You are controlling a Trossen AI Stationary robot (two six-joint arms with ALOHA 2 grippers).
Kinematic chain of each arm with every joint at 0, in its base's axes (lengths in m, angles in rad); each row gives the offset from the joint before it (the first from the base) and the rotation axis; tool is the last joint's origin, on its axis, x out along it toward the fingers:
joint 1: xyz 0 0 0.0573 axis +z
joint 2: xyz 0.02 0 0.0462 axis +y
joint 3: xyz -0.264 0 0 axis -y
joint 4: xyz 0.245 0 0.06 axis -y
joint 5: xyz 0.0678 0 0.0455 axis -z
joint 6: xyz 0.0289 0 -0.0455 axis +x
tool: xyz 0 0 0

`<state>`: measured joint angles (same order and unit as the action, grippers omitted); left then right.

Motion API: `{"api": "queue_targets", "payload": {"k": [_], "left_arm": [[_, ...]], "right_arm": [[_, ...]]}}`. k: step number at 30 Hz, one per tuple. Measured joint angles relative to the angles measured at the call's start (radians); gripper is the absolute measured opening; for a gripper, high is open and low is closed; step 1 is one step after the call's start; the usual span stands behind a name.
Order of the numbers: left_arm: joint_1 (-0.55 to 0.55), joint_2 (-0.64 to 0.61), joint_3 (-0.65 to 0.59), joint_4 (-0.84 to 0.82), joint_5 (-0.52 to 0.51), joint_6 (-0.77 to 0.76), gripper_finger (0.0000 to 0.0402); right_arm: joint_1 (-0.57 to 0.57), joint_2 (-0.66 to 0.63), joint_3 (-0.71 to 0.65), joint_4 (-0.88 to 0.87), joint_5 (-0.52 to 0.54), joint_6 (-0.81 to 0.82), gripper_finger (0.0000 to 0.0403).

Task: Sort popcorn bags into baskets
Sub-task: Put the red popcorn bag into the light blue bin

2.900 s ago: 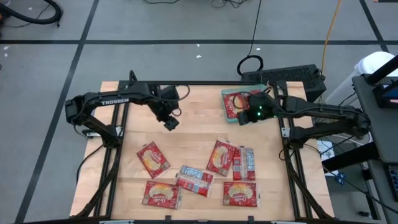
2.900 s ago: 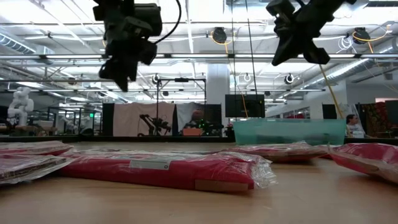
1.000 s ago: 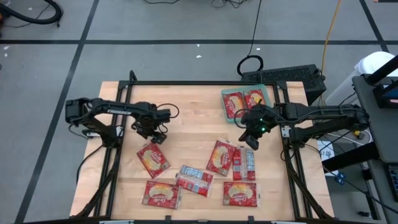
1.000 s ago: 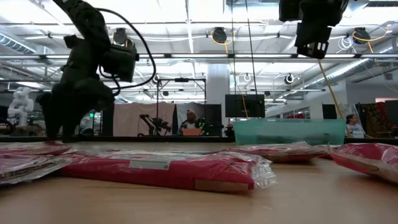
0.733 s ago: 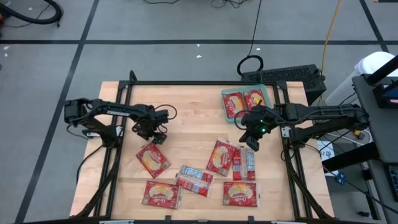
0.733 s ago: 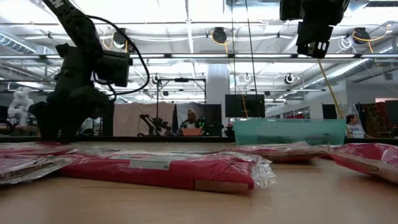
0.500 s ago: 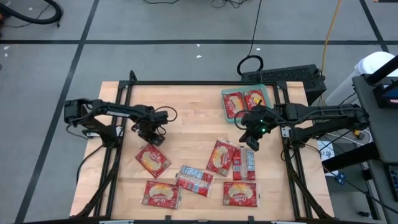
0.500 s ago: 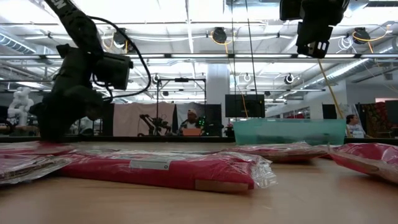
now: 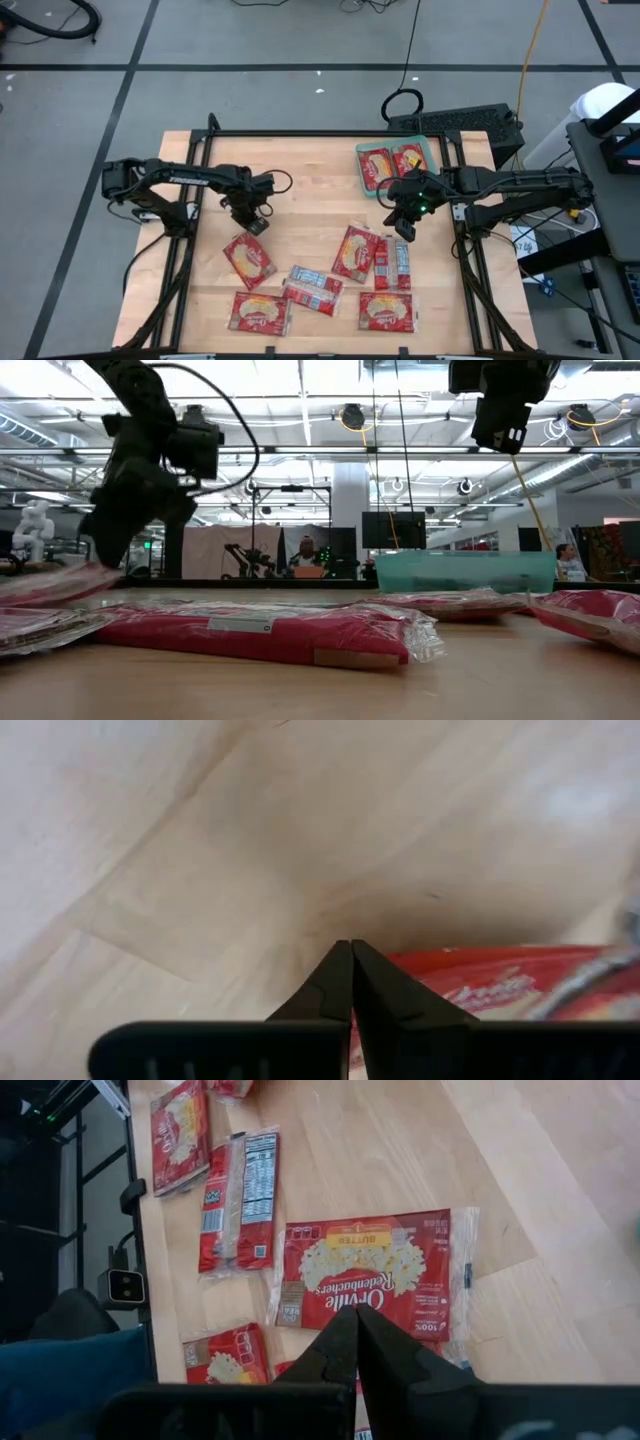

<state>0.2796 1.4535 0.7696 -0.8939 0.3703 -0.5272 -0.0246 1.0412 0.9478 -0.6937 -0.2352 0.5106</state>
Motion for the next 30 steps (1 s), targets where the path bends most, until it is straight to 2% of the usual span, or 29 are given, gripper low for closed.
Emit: {"api": "queue_targets", "payload": {"k": [4,7,10,13,16,19,23,27,30], "left_arm": [[0.018,-0.044,0.037,-0.062,-0.01,0.009,0.0022],[0.032,-0.08,0.038,-0.172,-0.011,0.009,0.0045],[0.04,-0.105,0.026,-0.266,-0.012,-0.007,0.0088],[0.03,-0.121,0.001,-0.28,-0.012,-0.006,0.0143],[0.015,-0.124,-0.022,-0.239,-0.032,-0.007,0.0198],[0.003,-0.124,-0.051,-0.114,-0.03,-0.029,0.0246],[-0.02,-0.123,-0.102,0.033,-0.015,-0.085,0.0291],[-0.047,-0.106,-0.163,0.097,-0.012,-0.122,0.0302],[-0.072,-0.096,-0.209,0.173,0.019,-0.11,0.0277]], "right_arm": [[0.0,0.0,0.0,0.0,0.0,0.0,0.0],[0.0,0.0,0.0,0.0,0.0,-0.013,0.0],[0.0,0.0,0.0,-0.001,-0.001,-0.026,0.0],[0.0,0.0,0.0,-0.006,-0.001,-0.027,0.0],[0.0,0.0,0.0,-0.013,-0.001,-0.032,0.0],[0.0,0.0,0.0,-0.026,-0.001,-0.054,0.0],[0.0,0.0,0.0,-0.05,-0.001,-0.063,0.0],[0.0,0.0,0.0,-0.061,-0.002,-0.078,0.0],[0.0,0.0,0.0,-0.059,0.0,-0.092,0.0]]}}
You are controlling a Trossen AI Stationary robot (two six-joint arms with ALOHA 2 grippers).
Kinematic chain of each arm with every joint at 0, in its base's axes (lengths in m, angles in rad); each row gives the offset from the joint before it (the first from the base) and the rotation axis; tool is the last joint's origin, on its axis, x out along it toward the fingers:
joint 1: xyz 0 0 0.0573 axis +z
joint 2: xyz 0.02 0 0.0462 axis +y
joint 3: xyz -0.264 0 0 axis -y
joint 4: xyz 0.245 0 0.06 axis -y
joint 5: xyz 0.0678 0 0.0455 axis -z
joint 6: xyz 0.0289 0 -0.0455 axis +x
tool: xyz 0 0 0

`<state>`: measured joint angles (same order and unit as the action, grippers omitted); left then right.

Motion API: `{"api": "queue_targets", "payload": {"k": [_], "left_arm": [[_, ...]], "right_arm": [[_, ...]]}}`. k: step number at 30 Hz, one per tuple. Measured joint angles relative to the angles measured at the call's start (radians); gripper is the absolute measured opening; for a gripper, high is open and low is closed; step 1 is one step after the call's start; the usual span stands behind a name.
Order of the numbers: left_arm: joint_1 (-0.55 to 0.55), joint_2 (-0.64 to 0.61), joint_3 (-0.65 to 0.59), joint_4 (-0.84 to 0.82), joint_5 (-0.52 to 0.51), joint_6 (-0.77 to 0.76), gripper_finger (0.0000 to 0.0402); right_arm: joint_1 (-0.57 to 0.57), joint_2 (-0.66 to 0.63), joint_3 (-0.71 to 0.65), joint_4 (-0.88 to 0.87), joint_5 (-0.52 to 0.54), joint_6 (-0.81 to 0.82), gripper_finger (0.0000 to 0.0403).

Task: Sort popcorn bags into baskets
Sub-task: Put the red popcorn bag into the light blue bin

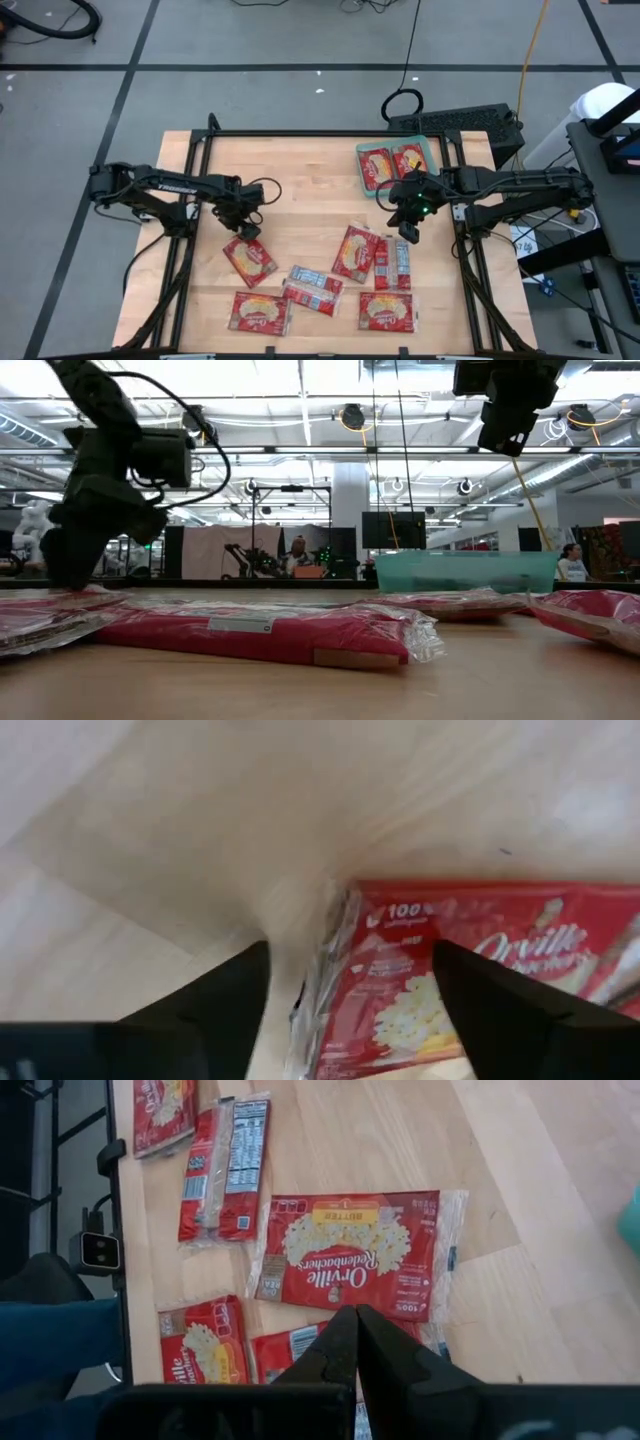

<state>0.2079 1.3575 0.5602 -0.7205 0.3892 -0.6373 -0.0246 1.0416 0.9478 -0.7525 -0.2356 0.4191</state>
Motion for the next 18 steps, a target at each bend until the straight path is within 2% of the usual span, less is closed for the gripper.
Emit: {"api": "queue_targets", "payload": {"k": [2,4,9,13,18], "left_arm": [[-0.021,-0.005,-0.024,0.043,0.003,0.016,0.0243],[-0.036,-0.003,-0.036,0.072,0.009,0.046,0.0192],[-0.047,0.0,-0.025,0.156,0.019,0.145,0.0029],[-0.044,-0.001,-0.001,0.229,-0.023,0.144,0.0011],[-0.044,-0.002,0.096,0.27,-0.061,0.16,0.0004]], "right_arm": [[-0.003,0.0,0.0,-0.001,0.0,-0.014,0.0],[-0.009,0.0,0.0,-0.002,0.0,-0.023,0.0],[-0.038,0.0,0.0,0.003,0.001,-0.023,0.0],[-0.063,0.0,0.0,0.011,0.002,-0.011,0.0],[-0.087,0.0,0.0,0.038,0.003,0.045,0.0]]}}
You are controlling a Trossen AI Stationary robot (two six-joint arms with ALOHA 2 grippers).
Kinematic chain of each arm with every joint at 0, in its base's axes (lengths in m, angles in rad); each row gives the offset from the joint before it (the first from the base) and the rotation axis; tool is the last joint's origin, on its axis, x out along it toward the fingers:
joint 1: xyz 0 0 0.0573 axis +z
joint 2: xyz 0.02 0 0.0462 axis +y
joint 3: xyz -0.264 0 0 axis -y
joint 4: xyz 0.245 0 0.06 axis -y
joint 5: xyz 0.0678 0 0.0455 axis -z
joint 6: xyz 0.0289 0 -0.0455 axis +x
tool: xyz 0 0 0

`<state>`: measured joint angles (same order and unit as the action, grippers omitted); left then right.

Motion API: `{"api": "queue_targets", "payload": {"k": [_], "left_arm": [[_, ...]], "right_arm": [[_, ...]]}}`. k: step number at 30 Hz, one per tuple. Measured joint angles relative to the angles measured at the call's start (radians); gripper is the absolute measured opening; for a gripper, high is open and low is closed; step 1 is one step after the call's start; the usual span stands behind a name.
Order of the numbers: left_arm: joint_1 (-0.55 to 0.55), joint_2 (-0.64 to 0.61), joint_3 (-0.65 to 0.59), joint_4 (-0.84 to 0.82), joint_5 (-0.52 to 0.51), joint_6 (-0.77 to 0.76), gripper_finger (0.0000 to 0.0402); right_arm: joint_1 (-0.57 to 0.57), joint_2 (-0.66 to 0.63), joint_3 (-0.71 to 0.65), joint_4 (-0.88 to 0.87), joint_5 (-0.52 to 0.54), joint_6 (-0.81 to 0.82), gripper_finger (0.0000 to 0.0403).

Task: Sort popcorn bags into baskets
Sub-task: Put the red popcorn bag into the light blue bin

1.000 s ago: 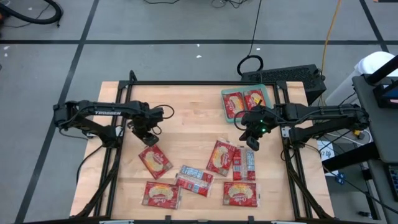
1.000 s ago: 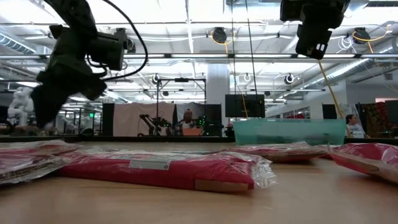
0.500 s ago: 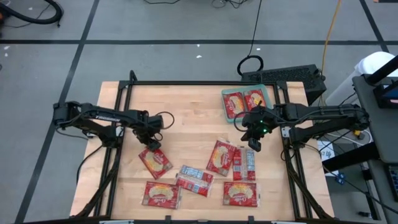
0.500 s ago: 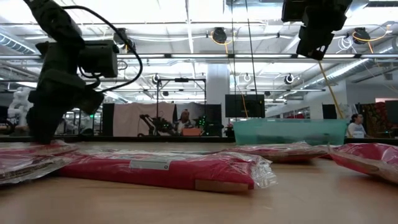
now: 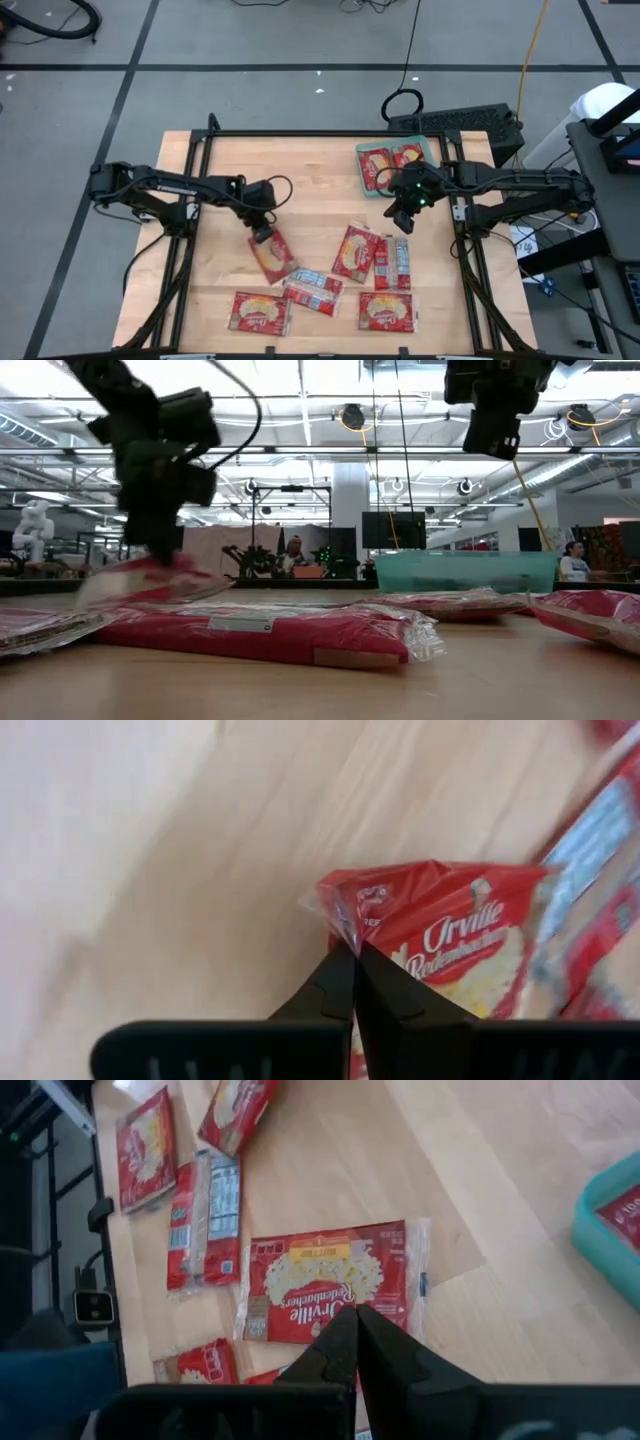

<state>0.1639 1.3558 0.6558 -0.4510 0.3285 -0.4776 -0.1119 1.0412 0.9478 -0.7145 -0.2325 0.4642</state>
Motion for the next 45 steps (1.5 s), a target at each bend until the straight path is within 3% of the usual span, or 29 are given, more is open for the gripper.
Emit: {"api": "queue_targets", "payload": {"k": [9,18,23,31,37,45], "left_arm": [[0.003,-0.001,0.22,0.005,-0.083,0.16,0.0002],[0.084,-0.001,0.447,-0.015,-0.056,0.274,0.0001],[0.152,-0.003,0.541,-0.019,-0.011,0.339,0.0001],[0.276,-0.003,0.598,-0.017,0.092,0.417,0.0001],[0.342,-0.007,0.6,0.084,0.159,0.361,0.0001],[0.36,-0.014,0.602,0.404,0.176,0.157,0.0]], "right_arm": [[-0.03,0.0,0.0,0.124,0.007,0.109,0.001],[-0.032,0.043,0.038,0.313,0.027,0.342,0.011],[-0.033,0.108,0.144,0.337,0.13,0.402,0.0137],[-0.038,0.225,0.406,0.26,0.29,0.312,0.0136],[-0.06,0.278,0.542,0.153,0.339,0.262,0.0135],[-0.091,0.259,0.551,0.162,0.397,0.258,0.0134]]}}
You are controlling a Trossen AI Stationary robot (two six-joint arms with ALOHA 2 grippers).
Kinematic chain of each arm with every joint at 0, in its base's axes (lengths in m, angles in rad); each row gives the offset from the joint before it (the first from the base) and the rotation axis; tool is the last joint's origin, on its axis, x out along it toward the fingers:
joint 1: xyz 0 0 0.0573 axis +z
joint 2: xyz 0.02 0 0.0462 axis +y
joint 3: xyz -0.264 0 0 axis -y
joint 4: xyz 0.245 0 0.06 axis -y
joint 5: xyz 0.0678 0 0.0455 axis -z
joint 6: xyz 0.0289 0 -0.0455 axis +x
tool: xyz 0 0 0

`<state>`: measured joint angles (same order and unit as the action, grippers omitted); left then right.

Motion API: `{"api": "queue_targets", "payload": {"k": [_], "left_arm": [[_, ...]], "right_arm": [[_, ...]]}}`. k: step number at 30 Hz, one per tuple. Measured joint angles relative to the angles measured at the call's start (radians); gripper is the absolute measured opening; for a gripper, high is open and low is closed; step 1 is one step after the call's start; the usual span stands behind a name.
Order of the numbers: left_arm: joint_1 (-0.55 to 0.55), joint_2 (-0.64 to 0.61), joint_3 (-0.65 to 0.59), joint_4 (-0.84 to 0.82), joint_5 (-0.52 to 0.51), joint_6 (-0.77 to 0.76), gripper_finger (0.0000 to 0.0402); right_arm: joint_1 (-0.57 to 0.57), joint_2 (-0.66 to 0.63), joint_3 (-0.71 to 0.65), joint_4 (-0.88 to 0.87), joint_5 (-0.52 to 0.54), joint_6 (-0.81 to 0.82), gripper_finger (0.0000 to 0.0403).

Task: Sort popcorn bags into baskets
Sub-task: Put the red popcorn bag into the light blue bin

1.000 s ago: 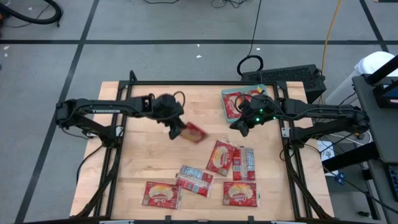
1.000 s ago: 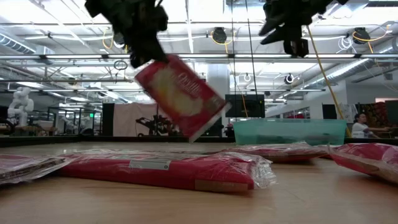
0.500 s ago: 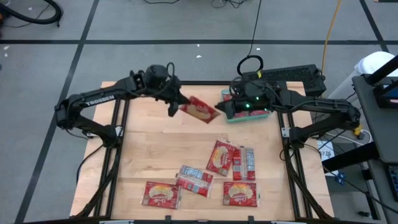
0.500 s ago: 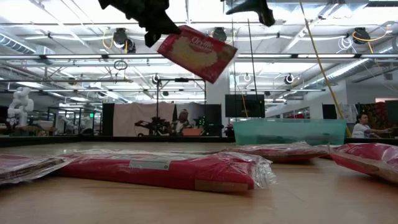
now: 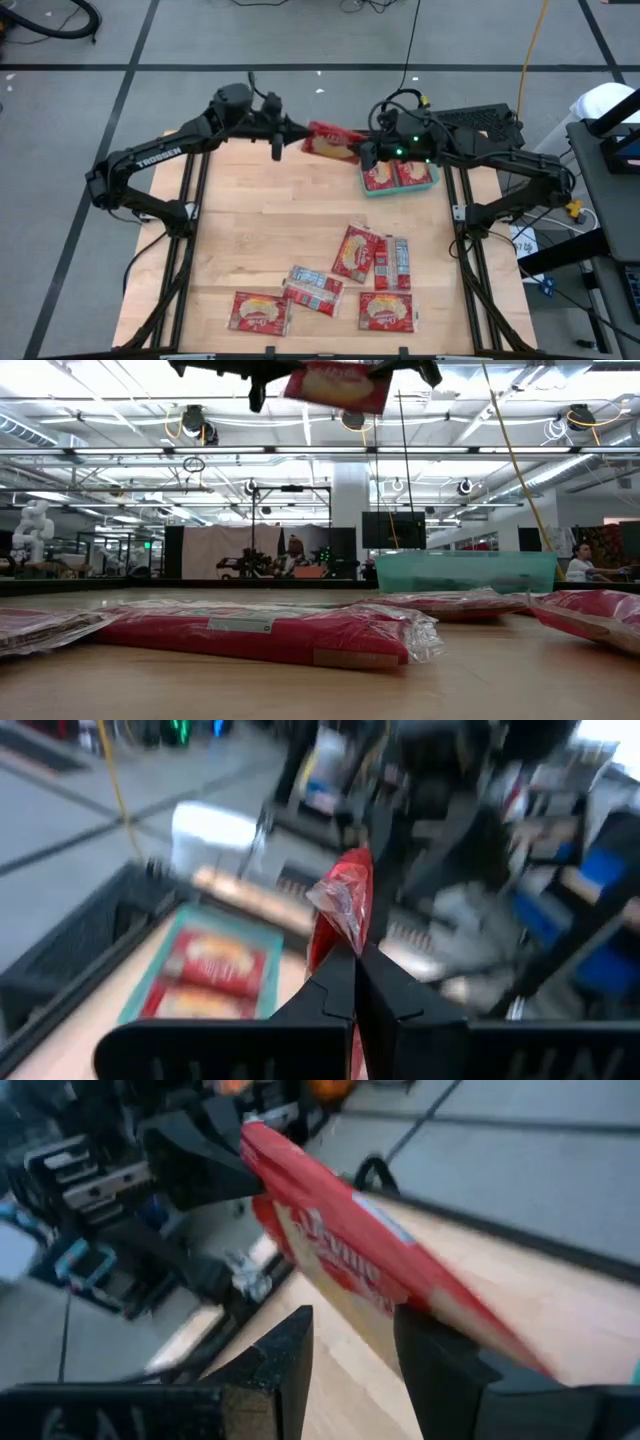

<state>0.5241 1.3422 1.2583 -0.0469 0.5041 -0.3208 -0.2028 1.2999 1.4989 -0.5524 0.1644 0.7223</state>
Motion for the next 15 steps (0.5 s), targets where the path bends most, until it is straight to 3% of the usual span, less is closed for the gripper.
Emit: {"api": "queue_targets", "payload": {"k": [15], "left_arm": [[0.073,0.0,0.0,0.43,-0.17,-0.349,0.0]], "right_arm": [[-0.034,-0.035,0.0,0.072,0.026,-0.009,0.0134]]}}
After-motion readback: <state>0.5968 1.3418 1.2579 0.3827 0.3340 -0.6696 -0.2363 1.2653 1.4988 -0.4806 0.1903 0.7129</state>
